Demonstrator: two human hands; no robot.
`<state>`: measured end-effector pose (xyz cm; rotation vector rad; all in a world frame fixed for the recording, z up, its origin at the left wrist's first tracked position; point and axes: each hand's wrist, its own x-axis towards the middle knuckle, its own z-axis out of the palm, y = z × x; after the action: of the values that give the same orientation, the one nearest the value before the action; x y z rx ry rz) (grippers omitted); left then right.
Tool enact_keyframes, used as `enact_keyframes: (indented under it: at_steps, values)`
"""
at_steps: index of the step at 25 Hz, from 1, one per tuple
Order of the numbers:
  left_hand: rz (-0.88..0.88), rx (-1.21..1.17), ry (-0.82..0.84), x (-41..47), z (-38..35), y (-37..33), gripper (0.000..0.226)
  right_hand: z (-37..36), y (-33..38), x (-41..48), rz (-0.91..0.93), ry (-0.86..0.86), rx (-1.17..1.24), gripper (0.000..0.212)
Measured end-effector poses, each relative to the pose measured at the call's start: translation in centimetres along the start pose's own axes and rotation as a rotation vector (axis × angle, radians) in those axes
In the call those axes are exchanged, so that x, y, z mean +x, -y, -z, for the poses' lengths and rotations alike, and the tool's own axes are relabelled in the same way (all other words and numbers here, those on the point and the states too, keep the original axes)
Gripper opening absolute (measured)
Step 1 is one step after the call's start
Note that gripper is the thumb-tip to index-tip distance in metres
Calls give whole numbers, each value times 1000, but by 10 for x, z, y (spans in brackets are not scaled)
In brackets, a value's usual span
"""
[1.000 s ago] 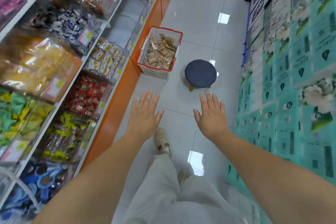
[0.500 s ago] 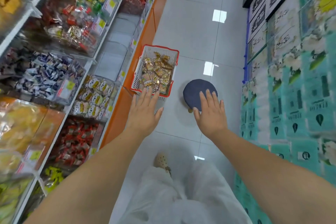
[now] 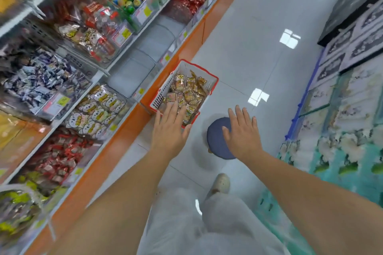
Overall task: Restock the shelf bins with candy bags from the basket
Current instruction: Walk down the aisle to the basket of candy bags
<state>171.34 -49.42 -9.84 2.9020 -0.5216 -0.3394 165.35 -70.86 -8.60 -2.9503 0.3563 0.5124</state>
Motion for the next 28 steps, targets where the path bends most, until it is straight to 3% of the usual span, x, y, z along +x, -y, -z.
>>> enact_keyframes:
  at_steps: [8, 22, 28]
  values:
    - [221, -79, -36, 62, -10, 17, 63, 25, 3, 110, 207, 78, -85, 60]
    - [337, -129, 52, 162, -19, 81, 65, 30, 65, 259, 327, 129, -220, 60]
    - [526, -197, 85, 201, -50, 68, 65, 25, 60, 336, 522, 173, -345, 59]
